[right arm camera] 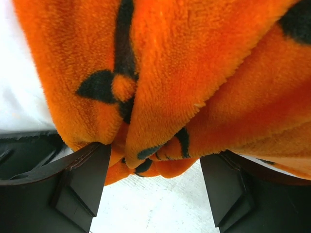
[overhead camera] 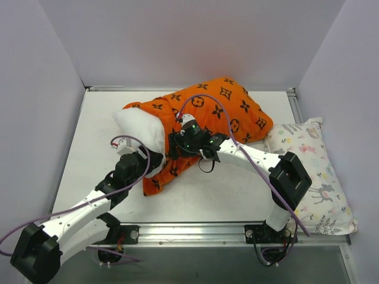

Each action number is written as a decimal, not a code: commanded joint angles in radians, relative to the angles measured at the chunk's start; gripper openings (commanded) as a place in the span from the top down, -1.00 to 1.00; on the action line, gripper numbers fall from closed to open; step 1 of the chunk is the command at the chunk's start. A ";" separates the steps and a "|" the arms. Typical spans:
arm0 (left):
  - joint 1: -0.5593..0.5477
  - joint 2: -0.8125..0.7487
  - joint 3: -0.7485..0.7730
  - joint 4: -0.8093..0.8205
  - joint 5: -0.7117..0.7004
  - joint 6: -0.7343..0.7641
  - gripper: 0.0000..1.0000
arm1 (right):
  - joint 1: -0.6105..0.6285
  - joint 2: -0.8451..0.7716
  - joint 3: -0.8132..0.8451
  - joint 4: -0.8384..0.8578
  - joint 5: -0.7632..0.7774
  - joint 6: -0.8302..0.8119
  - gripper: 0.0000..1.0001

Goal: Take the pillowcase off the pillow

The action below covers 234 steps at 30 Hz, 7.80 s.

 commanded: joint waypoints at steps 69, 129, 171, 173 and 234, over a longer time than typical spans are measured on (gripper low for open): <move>0.441 -0.257 0.419 -0.661 0.125 -0.002 -0.95 | -0.049 0.139 0.268 -0.045 0.179 -0.168 1.00; 0.580 -0.099 0.187 -0.404 0.654 0.225 1.00 | -0.321 0.444 0.995 -0.535 0.455 -0.302 1.00; 0.386 0.141 0.815 -0.698 0.093 0.469 -0.95 | 0.040 -0.391 -0.215 -0.118 0.330 -0.042 -0.65; 0.276 0.031 0.724 -0.701 0.057 0.401 -0.95 | 0.077 -0.395 -0.261 -0.067 0.353 -0.030 -0.66; 0.976 -0.071 0.894 -0.672 0.480 0.456 1.00 | -0.104 -0.681 0.166 -0.428 0.103 -0.148 1.00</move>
